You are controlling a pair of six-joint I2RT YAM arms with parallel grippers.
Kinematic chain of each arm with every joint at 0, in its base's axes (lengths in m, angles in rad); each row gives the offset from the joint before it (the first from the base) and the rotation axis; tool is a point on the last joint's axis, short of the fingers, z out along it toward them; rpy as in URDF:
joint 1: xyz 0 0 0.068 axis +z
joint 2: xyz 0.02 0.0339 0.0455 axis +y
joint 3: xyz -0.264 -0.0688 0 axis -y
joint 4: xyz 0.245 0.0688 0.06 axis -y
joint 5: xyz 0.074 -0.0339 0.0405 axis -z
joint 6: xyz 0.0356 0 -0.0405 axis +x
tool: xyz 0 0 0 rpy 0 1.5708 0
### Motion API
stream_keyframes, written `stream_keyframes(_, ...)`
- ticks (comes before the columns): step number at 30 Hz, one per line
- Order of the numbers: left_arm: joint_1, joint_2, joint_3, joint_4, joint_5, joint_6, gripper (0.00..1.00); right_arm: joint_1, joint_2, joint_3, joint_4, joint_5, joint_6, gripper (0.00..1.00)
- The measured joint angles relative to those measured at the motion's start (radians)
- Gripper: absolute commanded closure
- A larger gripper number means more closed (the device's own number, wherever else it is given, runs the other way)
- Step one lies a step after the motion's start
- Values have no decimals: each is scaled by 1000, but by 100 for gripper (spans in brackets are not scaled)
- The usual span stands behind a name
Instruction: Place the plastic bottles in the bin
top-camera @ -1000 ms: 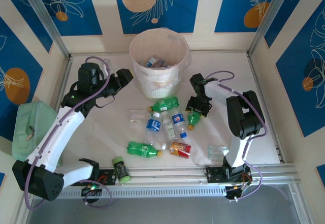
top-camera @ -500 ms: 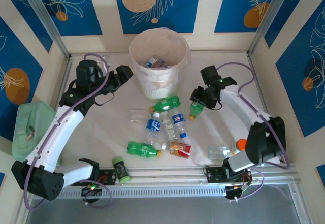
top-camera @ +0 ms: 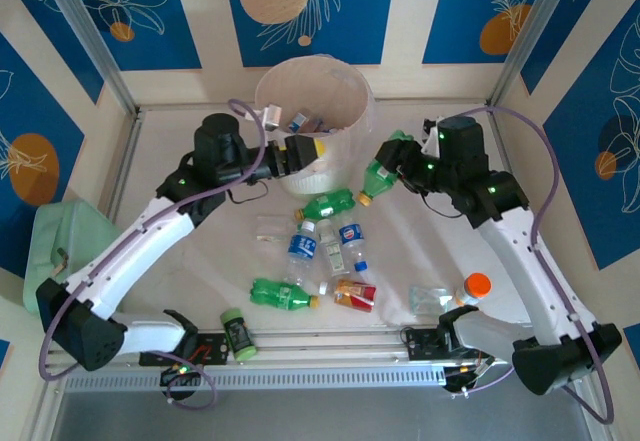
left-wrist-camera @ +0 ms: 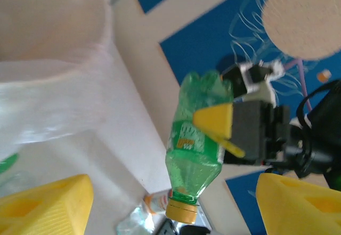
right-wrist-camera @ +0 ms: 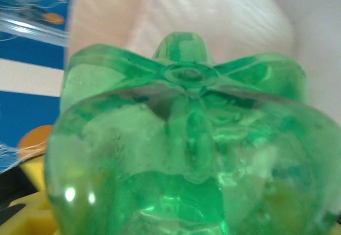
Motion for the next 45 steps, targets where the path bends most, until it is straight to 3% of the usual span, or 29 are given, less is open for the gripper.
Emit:
stream_keyframes(12,-119,84,14,161,144,-8,25,23,-19,46,200,-116,135,45)
stream_keyframes(21,-134,109,14,291,235,-62,56,24,-4,53,279,-133,181,45)
stream_keyframes(27,-135,109,14,315,248,-69,67,24,0,57,298,-137,192,44)
stream_keyframes(29,-135,109,14,306,243,-60,68,24,2,59,296,-137,190,31)
stream_keyframes(31,-134,108,21,278,230,-34,68,23,8,70,275,-132,182,12)
stream_keyframes(33,-128,108,45,212,198,4,68,21,23,109,223,-116,165,5)
stream_keyframes(39,-40,129,246,-26,69,89,69,-52,20,208,-10,22,78,3)
stream_keyframes(45,73,262,550,-281,-97,167,73,-76,-11,48,-120,112,2,4)
